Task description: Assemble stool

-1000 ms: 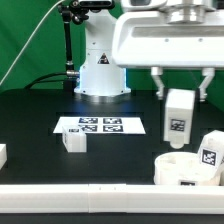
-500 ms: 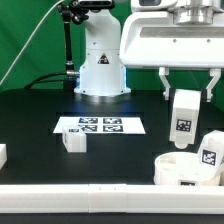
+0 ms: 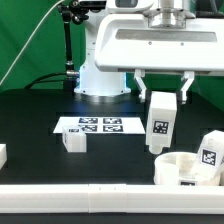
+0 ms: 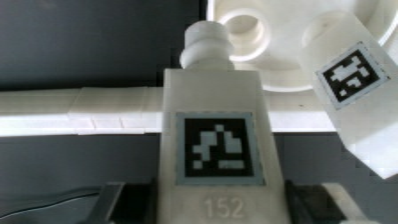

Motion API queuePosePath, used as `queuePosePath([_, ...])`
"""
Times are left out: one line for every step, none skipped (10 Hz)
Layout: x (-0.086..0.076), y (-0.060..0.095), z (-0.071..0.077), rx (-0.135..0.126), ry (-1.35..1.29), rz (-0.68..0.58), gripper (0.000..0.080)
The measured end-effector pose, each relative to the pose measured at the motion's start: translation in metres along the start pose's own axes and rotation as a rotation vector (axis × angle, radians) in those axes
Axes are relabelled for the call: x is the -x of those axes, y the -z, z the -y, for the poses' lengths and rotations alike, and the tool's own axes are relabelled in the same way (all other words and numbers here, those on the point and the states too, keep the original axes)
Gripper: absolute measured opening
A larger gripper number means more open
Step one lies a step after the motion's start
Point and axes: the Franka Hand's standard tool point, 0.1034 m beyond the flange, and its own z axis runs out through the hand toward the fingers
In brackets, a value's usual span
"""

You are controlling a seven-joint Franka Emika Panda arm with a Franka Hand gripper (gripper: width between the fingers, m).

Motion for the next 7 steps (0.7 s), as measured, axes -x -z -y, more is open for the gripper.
queuePosePath([0.0, 0.0, 0.001, 0.0, 0.002, 0.0, 0.034])
queuePosePath([0.0, 0.0, 0.0, 0.0, 0.001, 0.001, 0.034])
queuePosePath([-0.001, 0.0, -0.004, 0.001, 0.025, -0.011, 0.034])
queuePosePath([-0.006, 0.001, -0.017, 0.001, 0.049, -0.062, 0.034])
queuePosePath([-0.008, 0.002, -0.021, -0.009, 0.067, -0.118, 0.034])
queuePosePath([-0.009, 0.002, -0.015, -0.034, 0.075, -0.14, 0.034])
queuePosePath([-0.012, 0.003, -0.015, -0.046, 0.109, -0.158, 0.034])
